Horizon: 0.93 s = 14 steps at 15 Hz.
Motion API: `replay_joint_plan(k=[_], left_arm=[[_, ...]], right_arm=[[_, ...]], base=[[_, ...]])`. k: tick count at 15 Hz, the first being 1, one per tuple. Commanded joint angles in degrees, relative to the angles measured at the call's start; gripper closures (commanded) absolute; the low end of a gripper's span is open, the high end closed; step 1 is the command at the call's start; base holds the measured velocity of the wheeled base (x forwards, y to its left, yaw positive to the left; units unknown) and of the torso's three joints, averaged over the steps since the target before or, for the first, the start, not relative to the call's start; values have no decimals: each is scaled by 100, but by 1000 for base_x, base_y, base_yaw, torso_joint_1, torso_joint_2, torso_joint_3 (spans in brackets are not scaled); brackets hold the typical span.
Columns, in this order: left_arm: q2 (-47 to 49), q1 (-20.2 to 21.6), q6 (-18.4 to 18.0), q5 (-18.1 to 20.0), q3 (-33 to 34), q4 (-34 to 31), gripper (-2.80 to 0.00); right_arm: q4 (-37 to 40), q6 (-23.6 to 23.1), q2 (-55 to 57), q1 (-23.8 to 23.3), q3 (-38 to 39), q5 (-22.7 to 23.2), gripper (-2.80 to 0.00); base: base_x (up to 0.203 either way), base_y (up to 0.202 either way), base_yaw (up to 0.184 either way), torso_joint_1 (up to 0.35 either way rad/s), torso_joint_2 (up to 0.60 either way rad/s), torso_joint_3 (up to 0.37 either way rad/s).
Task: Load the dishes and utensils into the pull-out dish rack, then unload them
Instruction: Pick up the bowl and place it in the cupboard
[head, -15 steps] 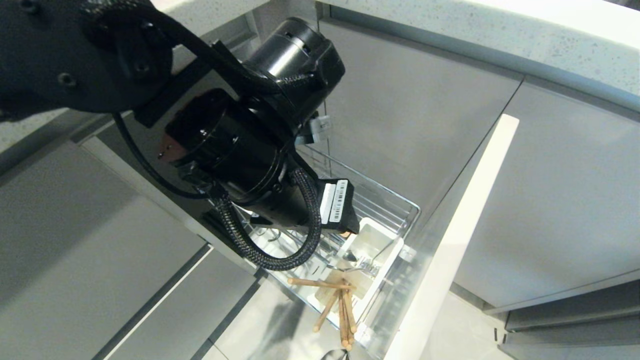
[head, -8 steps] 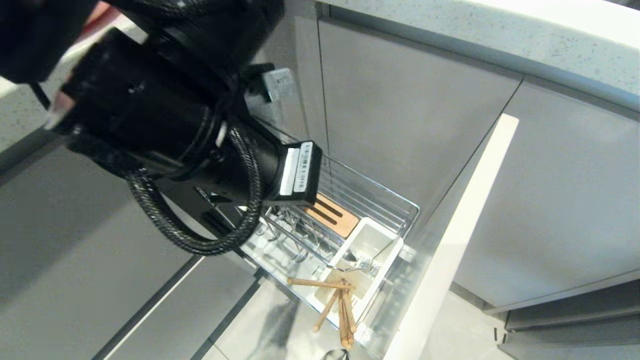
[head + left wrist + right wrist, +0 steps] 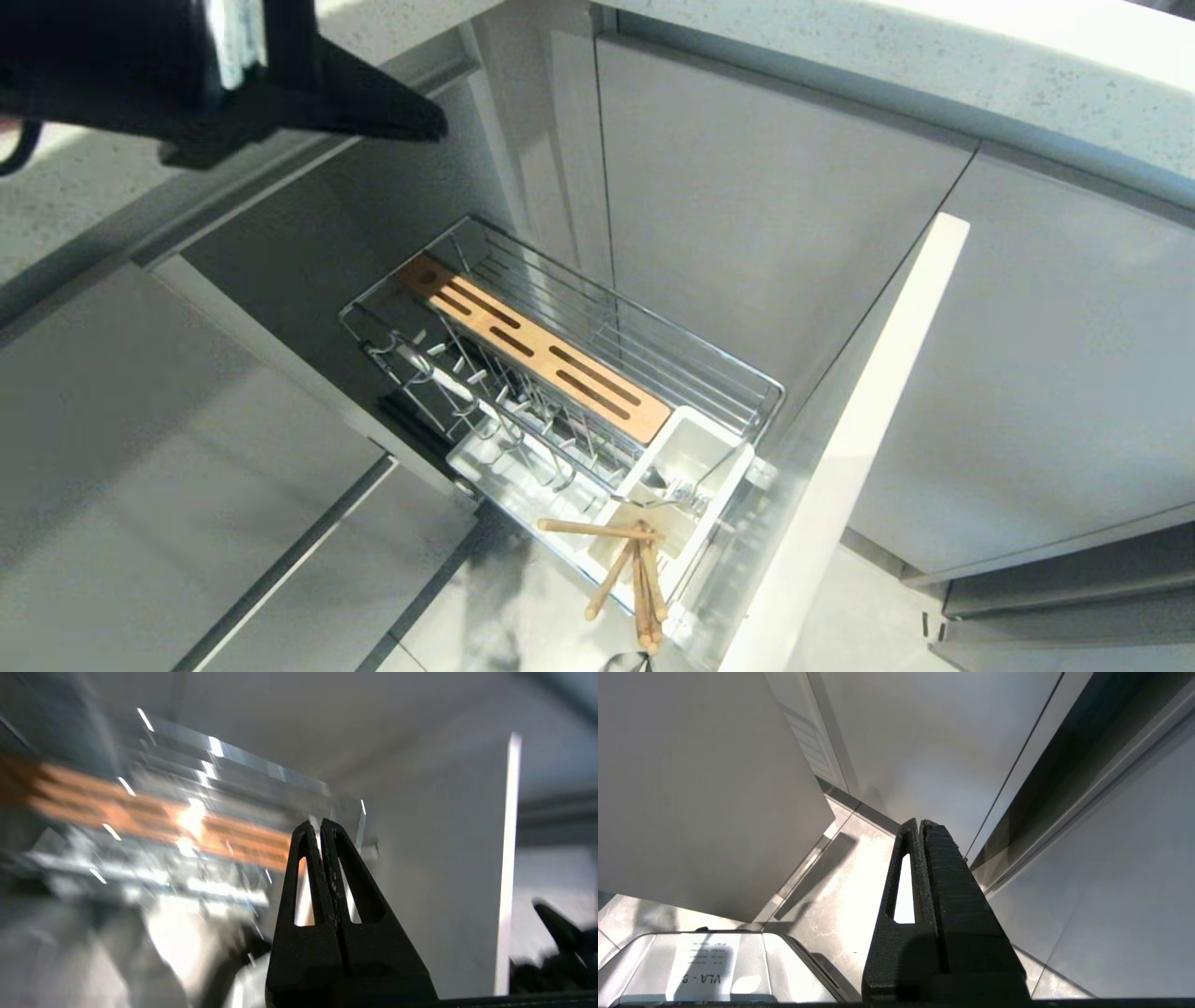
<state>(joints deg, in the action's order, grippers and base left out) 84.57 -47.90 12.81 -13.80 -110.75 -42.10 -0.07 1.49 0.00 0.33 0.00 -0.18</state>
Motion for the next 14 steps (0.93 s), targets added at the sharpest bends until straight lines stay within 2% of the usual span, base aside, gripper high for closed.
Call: replay_joint_plan(k=[1, 3, 5, 7, 10, 12, 14], left_arm=[[-365, 346, -311, 64, 1, 388, 0], [-482, 660, -597, 311, 1, 728, 0], [-604, 1134, -962, 825, -6, 1098, 0], [-668, 1575, -1235, 1111, -14, 1395, 0], [-662, 2138, -1318, 1155, -83, 1537, 0], [-646, 2170, -1394, 1131, -122, 1650, 0], [-543, 2170, -1715, 982, -122, 2005, 0]], right_arm=[[-1, 1, 0, 6, 6, 1, 0], [-1, 1, 0, 4, 2, 1, 0], [-1, 1, 0, 3, 9, 1, 0], [-1, 1, 0, 3, 9, 1, 0], [-1, 1, 0, 2, 9, 1, 0], [-1, 1, 0, 2, 9, 1, 0], [-1, 1, 0, 6, 7, 1, 0]], base=[[0, 0, 0, 0, 0, 0], [0, 0, 0, 0, 0, 0], [0, 0, 0, 0, 0, 0], [0, 0, 0, 0, 0, 0], [0, 0, 0, 0, 0, 0], [0, 0, 0, 0, 0, 0], [0, 0, 0, 0, 0, 0]])
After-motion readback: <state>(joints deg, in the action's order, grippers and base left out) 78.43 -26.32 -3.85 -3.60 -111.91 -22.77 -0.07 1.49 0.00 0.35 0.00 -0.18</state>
